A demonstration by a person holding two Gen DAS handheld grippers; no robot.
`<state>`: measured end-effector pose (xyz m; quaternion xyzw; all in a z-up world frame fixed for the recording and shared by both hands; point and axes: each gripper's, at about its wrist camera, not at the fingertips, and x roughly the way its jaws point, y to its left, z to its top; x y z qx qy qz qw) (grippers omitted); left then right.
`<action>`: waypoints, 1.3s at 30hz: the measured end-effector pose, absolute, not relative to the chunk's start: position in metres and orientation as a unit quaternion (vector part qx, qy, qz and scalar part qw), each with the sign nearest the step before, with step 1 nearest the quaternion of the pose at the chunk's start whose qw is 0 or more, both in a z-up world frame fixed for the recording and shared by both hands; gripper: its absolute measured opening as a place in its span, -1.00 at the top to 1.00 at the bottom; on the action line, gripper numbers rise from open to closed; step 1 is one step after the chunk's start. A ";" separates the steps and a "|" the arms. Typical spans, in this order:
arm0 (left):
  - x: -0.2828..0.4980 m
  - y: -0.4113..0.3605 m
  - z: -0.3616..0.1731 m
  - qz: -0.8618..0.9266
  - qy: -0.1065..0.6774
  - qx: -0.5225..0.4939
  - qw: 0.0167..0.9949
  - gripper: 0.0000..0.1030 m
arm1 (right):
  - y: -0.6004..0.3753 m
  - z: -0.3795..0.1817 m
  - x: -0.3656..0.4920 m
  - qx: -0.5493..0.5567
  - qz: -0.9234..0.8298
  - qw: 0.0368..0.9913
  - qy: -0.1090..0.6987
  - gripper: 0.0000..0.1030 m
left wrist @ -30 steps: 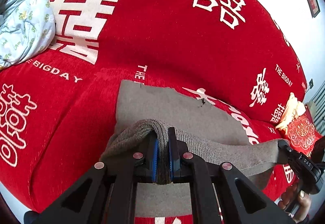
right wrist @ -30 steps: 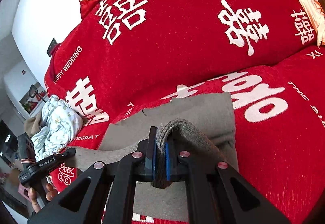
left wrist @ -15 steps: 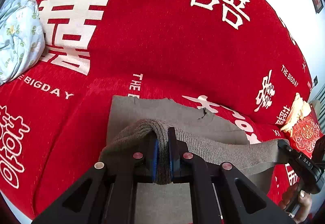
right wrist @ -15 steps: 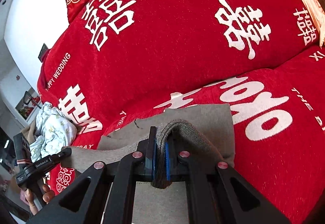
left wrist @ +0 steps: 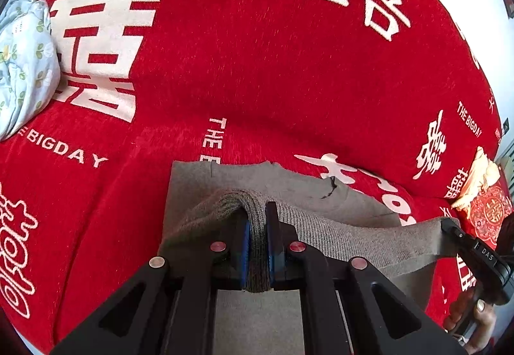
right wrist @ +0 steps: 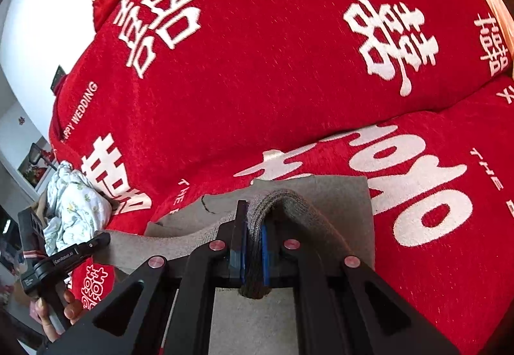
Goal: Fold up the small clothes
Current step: 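Hold the folded hem with both grippers and press it onto the sweater, then open both grippers and lift them off the folded sweater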
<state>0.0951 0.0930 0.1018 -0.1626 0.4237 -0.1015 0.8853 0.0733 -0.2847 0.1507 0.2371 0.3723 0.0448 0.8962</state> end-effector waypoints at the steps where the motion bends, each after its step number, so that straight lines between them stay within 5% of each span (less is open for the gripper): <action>1: 0.098 0.093 0.100 -0.101 0.426 -0.163 0.884 0.81 | -0.285 0.148 0.076 0.238 0.043 0.895 0.375 0.86; 36: 0.202 0.074 0.012 -0.069 0.514 -0.168 0.839 0.81 | -0.303 0.052 0.170 0.265 -0.010 0.847 0.462 0.86; 39: 0.207 0.078 0.005 -0.076 0.527 -0.188 0.825 0.54 | -0.303 0.044 0.171 0.268 -0.013 0.840 0.472 0.84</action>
